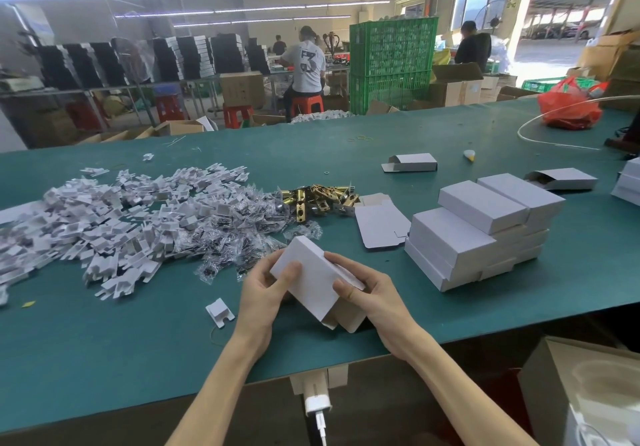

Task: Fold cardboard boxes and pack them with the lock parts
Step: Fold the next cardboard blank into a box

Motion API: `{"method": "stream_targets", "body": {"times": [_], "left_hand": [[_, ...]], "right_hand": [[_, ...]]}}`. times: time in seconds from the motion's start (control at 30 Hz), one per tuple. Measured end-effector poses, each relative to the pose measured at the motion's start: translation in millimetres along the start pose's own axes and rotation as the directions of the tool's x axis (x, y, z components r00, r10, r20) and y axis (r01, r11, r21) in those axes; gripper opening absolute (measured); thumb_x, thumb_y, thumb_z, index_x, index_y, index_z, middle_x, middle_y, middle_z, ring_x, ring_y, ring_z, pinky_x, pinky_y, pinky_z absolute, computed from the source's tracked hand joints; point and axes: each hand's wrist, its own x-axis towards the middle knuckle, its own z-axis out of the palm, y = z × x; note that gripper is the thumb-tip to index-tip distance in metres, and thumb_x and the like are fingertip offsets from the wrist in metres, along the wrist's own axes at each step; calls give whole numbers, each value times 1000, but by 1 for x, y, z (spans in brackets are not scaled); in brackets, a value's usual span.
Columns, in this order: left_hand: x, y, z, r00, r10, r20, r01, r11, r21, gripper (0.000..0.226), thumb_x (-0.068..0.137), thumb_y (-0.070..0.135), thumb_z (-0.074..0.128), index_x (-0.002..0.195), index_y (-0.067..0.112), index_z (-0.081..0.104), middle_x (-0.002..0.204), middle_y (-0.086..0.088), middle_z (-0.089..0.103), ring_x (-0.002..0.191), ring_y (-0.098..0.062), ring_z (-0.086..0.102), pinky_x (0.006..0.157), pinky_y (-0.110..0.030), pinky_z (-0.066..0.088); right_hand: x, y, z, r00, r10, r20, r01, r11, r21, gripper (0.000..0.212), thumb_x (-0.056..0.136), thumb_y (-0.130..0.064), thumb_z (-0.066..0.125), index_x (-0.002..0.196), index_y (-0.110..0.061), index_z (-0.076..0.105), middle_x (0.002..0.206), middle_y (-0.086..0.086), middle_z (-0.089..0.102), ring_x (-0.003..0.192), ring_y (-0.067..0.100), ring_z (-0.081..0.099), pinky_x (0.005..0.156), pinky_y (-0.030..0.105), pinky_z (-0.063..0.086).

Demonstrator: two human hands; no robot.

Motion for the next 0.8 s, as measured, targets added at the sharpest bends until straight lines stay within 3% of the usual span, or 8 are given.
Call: {"method": "stream_targets", "body": {"times": [0.23, 0.33, 0.43, 0.53, 0.67, 0.8], "left_hand": [[0, 4, -3, 998, -69, 8, 69, 995, -70, 55, 73, 41, 93, 122, 23, 75, 117, -11, 75, 102, -25, 70, 89, -47, 61], [-1, 8, -4, 998, -48, 37, 53, 991, -123, 49, 76, 27, 82, 123, 20, 71, 106, -3, 76, 92, -18, 68, 71, -33, 60], [0, 9, -4, 999, -11, 46, 21, 975, -221, 45, 77, 10, 73, 121, 20, 66, 106, 2, 76, 91, -12, 72, 66, -25, 61], [0, 9, -4, 997, 0, 82, 25, 955, -297, 42, 80, 5, 68, 117, 23, 65, 116, 2, 75, 103, -15, 73, 77, -31, 64], [-2, 8, -4, 995, 7, 96, 25, 946, -322, 46, 94, -6, 57, 107, 34, 74, 124, 1, 72, 110, -17, 72, 81, -33, 64], [-1, 10, -5, 992, -16, 126, 66, 914, -401, 41, 88, 1, 63, 108, 34, 75, 128, -6, 70, 116, -29, 70, 83, -47, 63]], "right_hand": [[3, 7, 0, 980, 6, -197, 6, 998, 57, 45, 74, -44, 84, 115, -30, 71, 109, -14, 71, 101, 9, 66, 77, 20, 53], [4, 10, 0, 974, 13, -228, 9, 996, 94, 53, 68, -44, 90, 111, -22, 68, 107, -5, 73, 97, 13, 67, 71, 23, 55], [6, 12, -2, 959, 10, -285, 23, 993, 112, 65, 63, -47, 90, 116, -23, 63, 116, 0, 71, 108, 15, 67, 89, 30, 56], [7, 14, -2, 949, -5, -316, 31, 997, 76, 73, 63, -55, 83, 125, -26, 58, 124, -3, 67, 114, 13, 64, 100, 31, 51], [8, 16, -2, 934, 8, -358, 20, 997, 74, 76, 70, -51, 79, 134, -26, 49, 129, -6, 58, 118, 1, 58, 93, 16, 50], [8, 19, -4, 923, 35, -383, 1, 996, 92, 65, 73, -51, 77, 125, -23, 51, 125, 1, 60, 119, 11, 60, 99, 26, 48]]}}
